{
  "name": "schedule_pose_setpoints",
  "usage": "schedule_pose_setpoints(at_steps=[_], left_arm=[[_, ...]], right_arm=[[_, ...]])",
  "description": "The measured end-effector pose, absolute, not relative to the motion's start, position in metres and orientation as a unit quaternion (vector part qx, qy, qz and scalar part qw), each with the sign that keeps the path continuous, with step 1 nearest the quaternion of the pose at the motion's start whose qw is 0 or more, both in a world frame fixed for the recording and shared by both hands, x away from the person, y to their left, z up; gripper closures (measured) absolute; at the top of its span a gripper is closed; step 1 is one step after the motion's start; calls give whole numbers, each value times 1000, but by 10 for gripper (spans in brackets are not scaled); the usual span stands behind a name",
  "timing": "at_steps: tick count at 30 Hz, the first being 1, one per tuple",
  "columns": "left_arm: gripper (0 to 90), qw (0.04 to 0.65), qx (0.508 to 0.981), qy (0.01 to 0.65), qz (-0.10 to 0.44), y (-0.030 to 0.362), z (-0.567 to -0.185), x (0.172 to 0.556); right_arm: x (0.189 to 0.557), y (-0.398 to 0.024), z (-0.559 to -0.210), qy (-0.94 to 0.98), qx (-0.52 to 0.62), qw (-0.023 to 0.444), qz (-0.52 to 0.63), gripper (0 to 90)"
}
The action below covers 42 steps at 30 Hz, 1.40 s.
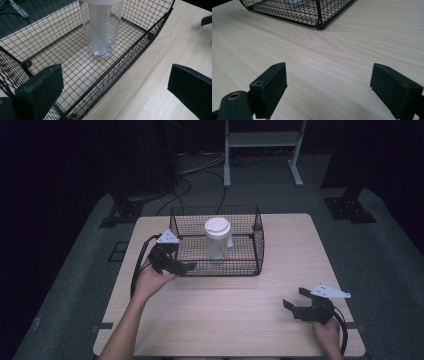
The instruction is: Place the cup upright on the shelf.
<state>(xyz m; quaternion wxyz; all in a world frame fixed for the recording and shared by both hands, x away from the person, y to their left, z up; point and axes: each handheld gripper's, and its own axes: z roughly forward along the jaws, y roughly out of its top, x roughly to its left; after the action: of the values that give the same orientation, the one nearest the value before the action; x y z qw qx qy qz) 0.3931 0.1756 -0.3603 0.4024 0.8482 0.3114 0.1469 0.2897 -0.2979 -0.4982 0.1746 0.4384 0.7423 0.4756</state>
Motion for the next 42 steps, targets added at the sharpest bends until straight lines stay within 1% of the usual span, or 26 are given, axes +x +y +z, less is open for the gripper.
schedule_pose_setpoints(at_steps=[11, 24, 30, 36, 42], left_arm=[[0, 418, 841, 311, 148, 187, -371, 375], [0, 432, 834, 310, 145, 200, -393, 346], [0, 445, 827, 310, 147, 205, -395, 337], [0, 438, 829, 305, 166, 207, -399, 328], [0, 451, 820, 310, 166, 211, -406, 319]], right_arm=[[289, -298, -498, 744, 437, 177, 474, 129], [289, -296, -498, 747, 436, 177, 470, 129], [289, -296, -498, 747, 436, 178, 469, 129], [289, -296, -498, 747, 436, 179, 470, 129], [289, -296, -498, 747, 435, 180, 469, 129]])
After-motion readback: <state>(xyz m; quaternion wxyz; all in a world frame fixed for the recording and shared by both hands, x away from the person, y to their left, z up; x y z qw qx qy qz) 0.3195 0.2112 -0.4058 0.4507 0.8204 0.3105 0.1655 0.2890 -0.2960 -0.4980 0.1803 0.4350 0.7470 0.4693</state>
